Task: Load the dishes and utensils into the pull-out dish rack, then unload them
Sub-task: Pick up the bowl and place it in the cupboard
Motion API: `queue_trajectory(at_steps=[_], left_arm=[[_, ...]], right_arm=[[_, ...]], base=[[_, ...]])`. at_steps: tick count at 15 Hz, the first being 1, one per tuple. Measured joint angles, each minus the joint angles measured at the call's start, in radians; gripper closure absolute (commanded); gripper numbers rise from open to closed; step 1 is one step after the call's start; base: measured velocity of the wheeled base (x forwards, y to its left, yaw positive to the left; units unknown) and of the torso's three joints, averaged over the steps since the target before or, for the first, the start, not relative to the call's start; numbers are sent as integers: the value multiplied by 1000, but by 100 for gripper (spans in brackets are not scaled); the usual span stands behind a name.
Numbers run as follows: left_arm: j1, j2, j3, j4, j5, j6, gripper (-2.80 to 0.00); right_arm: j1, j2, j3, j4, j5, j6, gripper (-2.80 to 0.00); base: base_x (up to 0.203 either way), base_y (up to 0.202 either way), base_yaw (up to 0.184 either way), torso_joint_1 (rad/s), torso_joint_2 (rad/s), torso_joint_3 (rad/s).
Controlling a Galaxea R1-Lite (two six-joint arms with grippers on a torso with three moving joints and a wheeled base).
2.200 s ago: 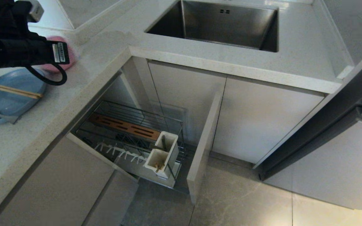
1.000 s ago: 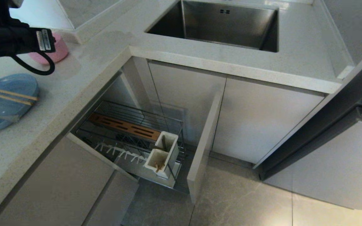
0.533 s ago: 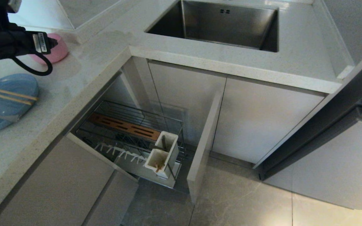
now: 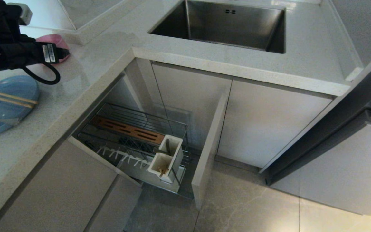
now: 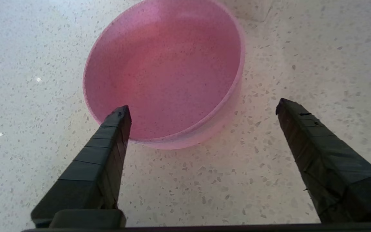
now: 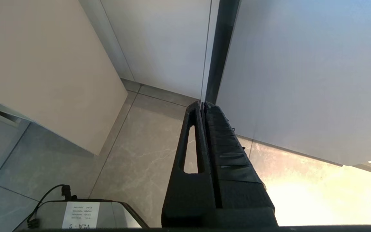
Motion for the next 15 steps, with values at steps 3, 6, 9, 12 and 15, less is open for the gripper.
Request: queue_trajectory(at_steps=[3,6,9,12,15], left_arm=[[0,4,1,1,-3,0,-280],[-2,7,1,3,-28,0,-280],[-2,9,1,6,-38,0,0],[-1,10,1,9,-51,-1,0],[-1,9,1,9,-51,-2,0]], right_arm=[[0,0,0,0,0,0,0],[0,0,0,0,0,0,0],[0,0,0,0,0,0,0],[0,0,0,0,0,0,0],[0,0,0,0,0,0,0]], base=[[0,0,0,0,0,0],[0,0,0,0,0,0],[0,0,0,0,0,0],[0,0,0,0,0,0],[0,0,0,0,0,0]])
